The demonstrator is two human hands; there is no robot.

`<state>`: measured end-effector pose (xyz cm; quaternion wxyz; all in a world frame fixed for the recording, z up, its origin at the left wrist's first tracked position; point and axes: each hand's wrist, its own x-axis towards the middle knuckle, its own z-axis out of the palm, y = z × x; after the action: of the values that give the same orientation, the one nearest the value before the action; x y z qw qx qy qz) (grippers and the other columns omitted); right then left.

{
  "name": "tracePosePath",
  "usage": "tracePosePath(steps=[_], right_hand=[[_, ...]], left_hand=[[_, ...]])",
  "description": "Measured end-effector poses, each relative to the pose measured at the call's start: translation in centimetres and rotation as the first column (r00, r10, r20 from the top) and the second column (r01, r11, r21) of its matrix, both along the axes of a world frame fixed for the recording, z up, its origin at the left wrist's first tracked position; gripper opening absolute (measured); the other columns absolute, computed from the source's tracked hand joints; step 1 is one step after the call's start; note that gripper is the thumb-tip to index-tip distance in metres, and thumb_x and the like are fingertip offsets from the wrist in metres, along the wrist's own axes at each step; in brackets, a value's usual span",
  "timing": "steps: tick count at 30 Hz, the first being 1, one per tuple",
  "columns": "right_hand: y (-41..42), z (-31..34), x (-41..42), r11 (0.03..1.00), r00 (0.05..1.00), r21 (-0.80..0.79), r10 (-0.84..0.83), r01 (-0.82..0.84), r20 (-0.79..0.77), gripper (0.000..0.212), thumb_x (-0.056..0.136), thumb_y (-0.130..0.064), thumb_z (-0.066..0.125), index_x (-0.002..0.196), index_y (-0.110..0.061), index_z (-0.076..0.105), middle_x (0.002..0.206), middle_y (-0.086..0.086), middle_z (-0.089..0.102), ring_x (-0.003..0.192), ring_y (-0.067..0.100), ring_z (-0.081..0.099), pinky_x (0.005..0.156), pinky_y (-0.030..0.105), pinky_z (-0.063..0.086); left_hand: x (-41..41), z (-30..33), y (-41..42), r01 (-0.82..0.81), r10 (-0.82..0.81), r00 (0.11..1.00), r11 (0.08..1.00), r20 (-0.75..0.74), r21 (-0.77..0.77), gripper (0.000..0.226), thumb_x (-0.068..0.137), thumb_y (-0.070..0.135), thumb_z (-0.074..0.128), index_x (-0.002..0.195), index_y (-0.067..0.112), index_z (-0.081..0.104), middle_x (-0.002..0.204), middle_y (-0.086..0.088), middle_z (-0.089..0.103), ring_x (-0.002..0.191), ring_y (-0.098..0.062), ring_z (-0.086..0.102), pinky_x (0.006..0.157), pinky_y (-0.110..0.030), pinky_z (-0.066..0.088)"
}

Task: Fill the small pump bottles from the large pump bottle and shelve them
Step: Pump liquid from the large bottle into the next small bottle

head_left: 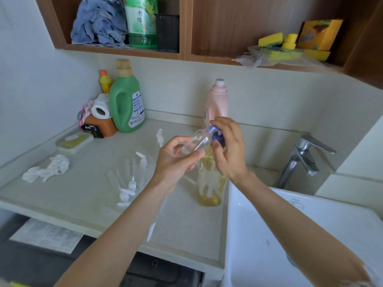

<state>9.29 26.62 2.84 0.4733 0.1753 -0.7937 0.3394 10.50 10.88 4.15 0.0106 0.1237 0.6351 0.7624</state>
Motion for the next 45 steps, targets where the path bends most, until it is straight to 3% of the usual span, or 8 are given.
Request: tracePosePath(steps=[3,12,18,23,31,35,38,45], right_hand=[[-0.1,-0.8,-0.2,0.999,0.999,0.033,-0.034,0.035,-0.028,0.047,0.095,-0.036,0.041,0.107,0.002,0.064,0.111,0.014,0.062,0.109,0.026,0.053,0.098,0.028,0.038],[-0.2,1.9,0.6,0.996,0.996,0.057,-0.070,0.066,0.062,0.038,0.084,-0.020,0.042,0.106,-0.002,0.067,0.112,0.009,0.064,0.106,0.020,0.051,0.097,0.011,0.031],[0.6,2.0,0.4,1.000,0.997,0.012,0.007,-0.008,0.082,0.041,0.088,-0.018,0.038,0.111,-0.001,0.067,0.118,0.008,0.063,0.113,0.015,0.053,0.099,0.016,0.037],[-0.2,0.3,-0.1,0.998,0.999,-0.057,0.011,-0.008,0.047,0.041,0.078,-0.011,0.038,0.103,0.003,0.066,0.110,0.012,0.063,0.108,0.021,0.054,0.095,0.018,0.039],[-0.1,0.8,1.0,0.994,0.996,0.097,-0.054,0.047,0.075,0.043,0.076,-0.014,0.040,0.108,0.001,0.065,0.114,0.012,0.063,0.110,0.020,0.051,0.101,0.014,0.031],[0.5,2.4,0.9,0.995,0.993,0.098,-0.031,0.019,0.117,0.043,0.082,-0.016,0.037,0.112,-0.001,0.065,0.117,0.010,0.063,0.112,0.019,0.052,0.098,0.009,0.032],[0.8,3.1,0.8,0.999,0.989,0.035,0.010,-0.015,0.150,0.046,0.085,-0.020,0.036,0.115,-0.002,0.064,0.114,0.008,0.064,0.107,0.020,0.056,0.094,0.015,0.039],[0.3,0.9,0.8,1.000,0.998,-0.010,0.028,-0.027,0.060,0.043,0.087,-0.018,0.038,0.113,0.003,0.064,0.119,0.012,0.063,0.118,0.019,0.052,0.104,0.021,0.037]], left_hand=[[-0.1,-0.6,0.0,-0.024,0.024,0.999,1.000,0.038,-0.009,0.032,0.075,0.003,0.077,0.103,0.005,0.060,0.070,-0.008,0.059,0.056,-0.022,0.045,0.049,-0.022,0.041],[0.2,0.2,-0.2,0.022,-0.027,0.997,0.998,0.078,0.063,0.030,0.078,0.005,0.074,0.104,0.008,0.060,0.086,-0.005,0.063,0.066,-0.025,0.047,0.051,-0.021,0.045],[0.0,0.4,0.0,0.030,-0.034,0.999,0.996,0.041,0.079,0.027,0.079,0.005,0.074,0.102,0.009,0.061,0.075,0.008,0.068,0.060,-0.022,0.049,0.053,-0.023,0.045],[-0.3,-0.6,0.2,-0.004,-0.003,0.997,0.997,0.081,0.080,0.028,0.078,0.005,0.074,0.103,0.005,0.061,0.075,-0.001,0.064,0.065,-0.026,0.047,0.052,-0.024,0.043],[0.1,-0.5,-0.3,0.049,-0.053,0.996,0.998,0.075,0.045,0.033,0.081,0.003,0.072,0.111,0.005,0.060,0.084,-0.008,0.061,0.071,-0.028,0.048,0.059,-0.029,0.043],[0.0,0.3,-0.5,0.070,-0.071,0.997,0.997,0.024,0.044,0.033,0.081,-0.001,0.070,0.111,0.005,0.060,0.083,-0.010,0.059,0.068,-0.028,0.043,0.055,-0.028,0.038],[0.1,0.7,-0.6,0.064,-0.064,0.998,0.997,-0.004,0.051,0.032,0.081,-0.001,0.071,0.111,0.004,0.060,0.082,-0.007,0.060,0.066,-0.027,0.042,0.055,-0.028,0.038],[0.0,0.0,-0.3,0.061,-0.062,0.998,0.996,0.014,0.059,0.025,0.083,0.002,0.069,0.104,0.012,0.061,0.080,-0.009,0.061,0.067,-0.028,0.045,0.056,-0.028,0.041]])
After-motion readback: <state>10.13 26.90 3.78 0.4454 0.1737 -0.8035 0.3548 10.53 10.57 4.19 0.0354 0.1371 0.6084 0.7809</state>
